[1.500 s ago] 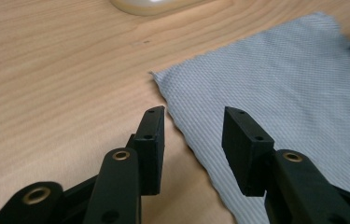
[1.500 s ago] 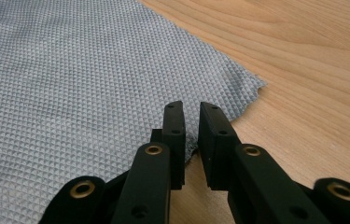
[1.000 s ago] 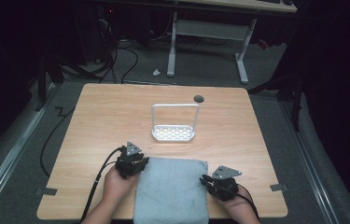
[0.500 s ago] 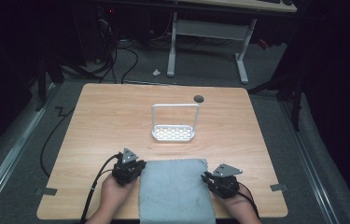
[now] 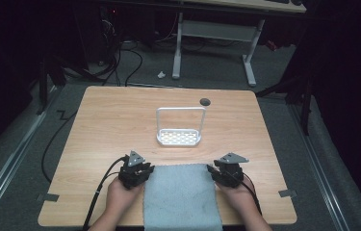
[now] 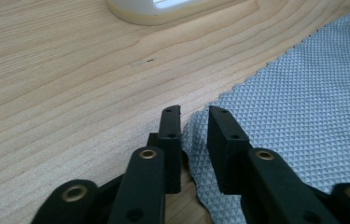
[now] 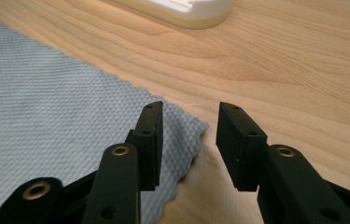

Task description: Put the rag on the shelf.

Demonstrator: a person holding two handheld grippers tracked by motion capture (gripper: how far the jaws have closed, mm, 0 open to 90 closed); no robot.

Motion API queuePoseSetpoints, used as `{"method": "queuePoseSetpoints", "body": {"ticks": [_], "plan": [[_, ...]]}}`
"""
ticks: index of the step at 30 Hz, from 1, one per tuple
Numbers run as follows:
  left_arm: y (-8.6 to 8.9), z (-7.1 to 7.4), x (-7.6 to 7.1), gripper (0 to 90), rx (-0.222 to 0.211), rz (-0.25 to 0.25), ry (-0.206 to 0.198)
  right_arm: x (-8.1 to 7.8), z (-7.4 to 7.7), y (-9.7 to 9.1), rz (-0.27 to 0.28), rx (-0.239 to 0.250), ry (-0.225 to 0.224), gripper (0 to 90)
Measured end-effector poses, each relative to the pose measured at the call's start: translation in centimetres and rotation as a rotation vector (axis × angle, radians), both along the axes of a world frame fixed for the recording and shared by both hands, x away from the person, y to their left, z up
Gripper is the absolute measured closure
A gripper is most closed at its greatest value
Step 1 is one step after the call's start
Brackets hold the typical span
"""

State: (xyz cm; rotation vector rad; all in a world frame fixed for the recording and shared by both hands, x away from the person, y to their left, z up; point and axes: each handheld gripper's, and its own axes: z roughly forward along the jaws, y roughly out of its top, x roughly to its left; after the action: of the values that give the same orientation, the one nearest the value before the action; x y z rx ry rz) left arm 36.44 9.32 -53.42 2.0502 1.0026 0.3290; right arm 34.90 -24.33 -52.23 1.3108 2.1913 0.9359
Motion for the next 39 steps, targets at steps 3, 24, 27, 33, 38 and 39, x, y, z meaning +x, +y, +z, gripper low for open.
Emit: {"method": "queuePoseSetpoints", "body": {"ticks": [3, 24, 27, 33, 38, 39], "plan": [[-0.1, 0.0, -0.1, 80.2, 0.016, -0.004, -0.013, 0.6, -0.5, 0.2, 0.0, 0.021, 0.03, 61.7], [0.3, 0.4, -0.4, 87.8, -0.051, 0.007, -0.005, -0.8, -0.5, 0.2, 0.051, 0.024, -0.035, 88.3], [0.6, 0.8, -0.8, 87.9, -0.092, 0.011, -0.026, -1.4, 0.0, 0.3, 0.045, 0.044, -0.072, 88.2], [1.2, 1.1, -1.5, 87.9, -0.148, 0.024, -0.05, -2.2, 0.6, 0.1, 0.048, 0.083, -0.107, 88.3], [1.6, 1.5, -1.9, 87.9, -0.193, 0.039, -0.076, -2.5, 1.1, 0.0, 0.052, 0.121, -0.133, 88.3], [1.6, 1.6, -1.9, 87.9, -0.201, 0.038, -0.083, -2.6, 1.2, -0.1, 0.052, 0.125, -0.14, 88.4]]}}
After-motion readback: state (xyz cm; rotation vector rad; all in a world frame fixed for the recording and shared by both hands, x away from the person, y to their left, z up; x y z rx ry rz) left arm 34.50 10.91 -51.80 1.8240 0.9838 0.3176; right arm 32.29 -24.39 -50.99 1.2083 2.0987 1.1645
